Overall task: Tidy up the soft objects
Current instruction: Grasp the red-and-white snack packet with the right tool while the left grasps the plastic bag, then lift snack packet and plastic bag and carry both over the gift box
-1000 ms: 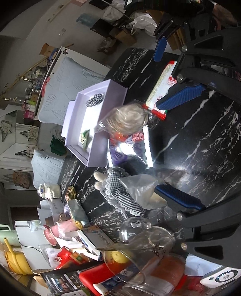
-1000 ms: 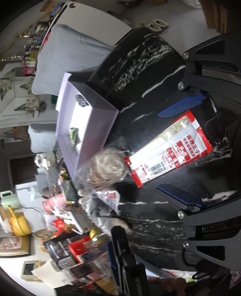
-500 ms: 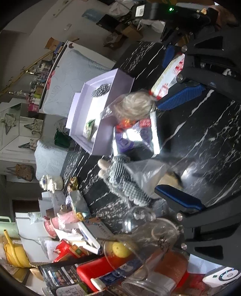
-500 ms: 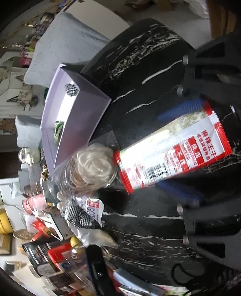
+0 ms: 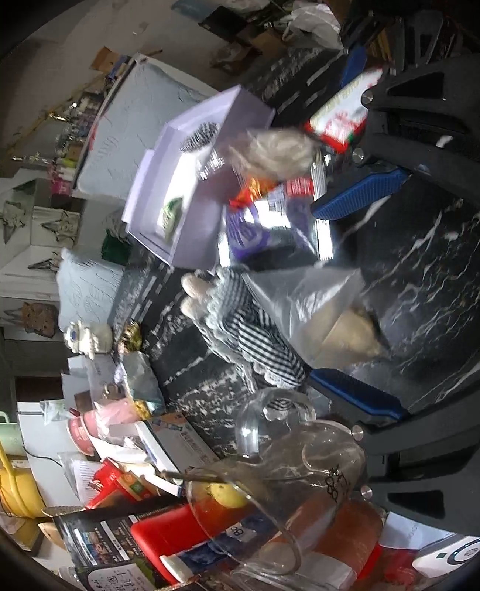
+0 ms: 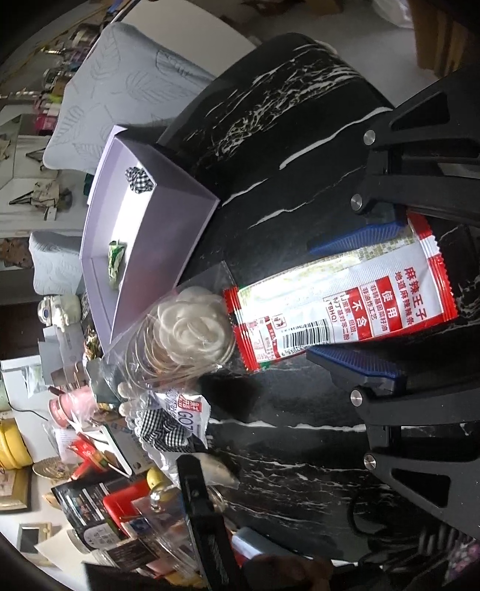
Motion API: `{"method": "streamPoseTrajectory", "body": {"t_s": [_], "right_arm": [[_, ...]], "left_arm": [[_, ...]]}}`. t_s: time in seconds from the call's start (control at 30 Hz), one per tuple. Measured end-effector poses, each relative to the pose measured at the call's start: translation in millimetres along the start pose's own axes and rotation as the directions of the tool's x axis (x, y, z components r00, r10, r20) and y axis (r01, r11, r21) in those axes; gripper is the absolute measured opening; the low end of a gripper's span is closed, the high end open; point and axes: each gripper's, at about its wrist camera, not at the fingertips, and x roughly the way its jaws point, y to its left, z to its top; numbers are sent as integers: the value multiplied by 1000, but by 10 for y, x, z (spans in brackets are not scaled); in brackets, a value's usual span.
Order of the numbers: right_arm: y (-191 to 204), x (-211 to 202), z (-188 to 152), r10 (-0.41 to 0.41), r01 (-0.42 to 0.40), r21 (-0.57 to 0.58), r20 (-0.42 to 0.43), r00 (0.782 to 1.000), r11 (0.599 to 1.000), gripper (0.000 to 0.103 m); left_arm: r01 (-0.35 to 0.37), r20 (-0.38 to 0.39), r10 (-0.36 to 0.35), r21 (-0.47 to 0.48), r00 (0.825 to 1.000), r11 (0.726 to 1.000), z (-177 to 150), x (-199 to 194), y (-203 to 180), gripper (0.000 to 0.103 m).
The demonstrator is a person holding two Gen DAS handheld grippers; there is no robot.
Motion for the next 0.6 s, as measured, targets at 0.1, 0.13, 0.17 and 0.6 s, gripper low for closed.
{"method": "streamPoseTrajectory", "body": {"t_s": [0.1,0.13,0.17,0.6], "right_arm": [[-13,-8,-2,1,-1,5,1,1000,1000,49],[-18,-7,0,1,-1,6,2,1000,1000,49],[-17,-9,1,2,-2,2,6,1000,1000,48],[-73,-38,-4,28,-29,19,32,999,999,44]], "left_arm": [[-8,-20,8,3,1000,1000,-18,96,17,83],[-7,-21,7,3,1000,1000,-23,119,23,83],[-5,-19,5,3,1000,1000,-24,134,25,83],[6,9,-6,39,1000,999,-48,126,-54,49]]}}
